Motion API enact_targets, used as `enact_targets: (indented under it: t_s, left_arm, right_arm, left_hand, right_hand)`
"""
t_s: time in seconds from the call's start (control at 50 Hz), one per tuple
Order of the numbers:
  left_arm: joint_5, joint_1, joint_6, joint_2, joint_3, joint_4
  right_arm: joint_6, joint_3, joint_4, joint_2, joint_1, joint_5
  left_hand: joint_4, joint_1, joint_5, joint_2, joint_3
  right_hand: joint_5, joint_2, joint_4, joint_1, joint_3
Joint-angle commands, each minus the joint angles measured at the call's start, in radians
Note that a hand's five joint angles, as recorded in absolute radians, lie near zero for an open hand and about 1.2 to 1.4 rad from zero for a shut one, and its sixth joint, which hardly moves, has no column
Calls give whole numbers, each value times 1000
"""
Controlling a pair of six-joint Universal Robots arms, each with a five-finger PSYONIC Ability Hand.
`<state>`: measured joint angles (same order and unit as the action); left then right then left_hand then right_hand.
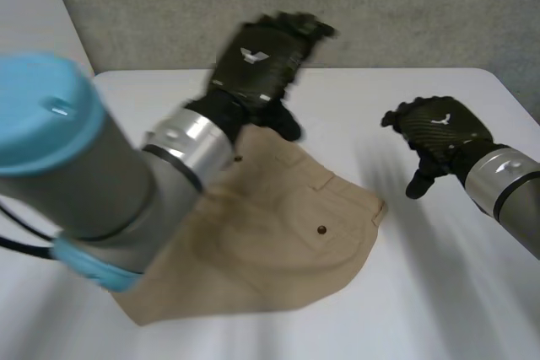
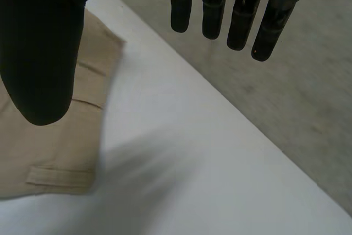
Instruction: Fold the shorts.
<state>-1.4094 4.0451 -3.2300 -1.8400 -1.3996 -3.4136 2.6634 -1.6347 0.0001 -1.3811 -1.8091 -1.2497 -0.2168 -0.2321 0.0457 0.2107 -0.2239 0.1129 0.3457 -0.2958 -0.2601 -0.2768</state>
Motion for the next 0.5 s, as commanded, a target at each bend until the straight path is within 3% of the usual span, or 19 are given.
enact_targets:
  t_s: [0.02,0.06,0.2,0.3,0.5]
  left_arm:
    - [-161,49,-10,171,-143,256]
    - [-190,52,-14,192,-176,321]
    - [-310,45,-13,231,-326,477]
    - [-384,22,-7,232,-423,471]
    - [-422,12,-8,197,-484,409]
  right_arm:
    - [-206,-33,44,8,-2,107]
    - [-314,-43,55,20,-9,113]
    - [-468,-16,54,118,-9,127]
    - [-507,39,49,221,-2,154]
    - [-502,96,34,349,1,240]
  left_hand:
    - [-17,-2,14,23,-10]
    - [-26,-11,23,32,-19]
    - [-70,-55,66,76,-63]
    - [-135,-119,131,141,-128]
    - [-240,-225,237,246,-233]
  right_hand:
    - [38,-20,-30,-65,-49]
    - [108,50,-100,-136,-119]
    - [214,156,-206,-241,-225]
    - [308,250,-300,-335,-319]
    - [414,356,-406,-441,-425]
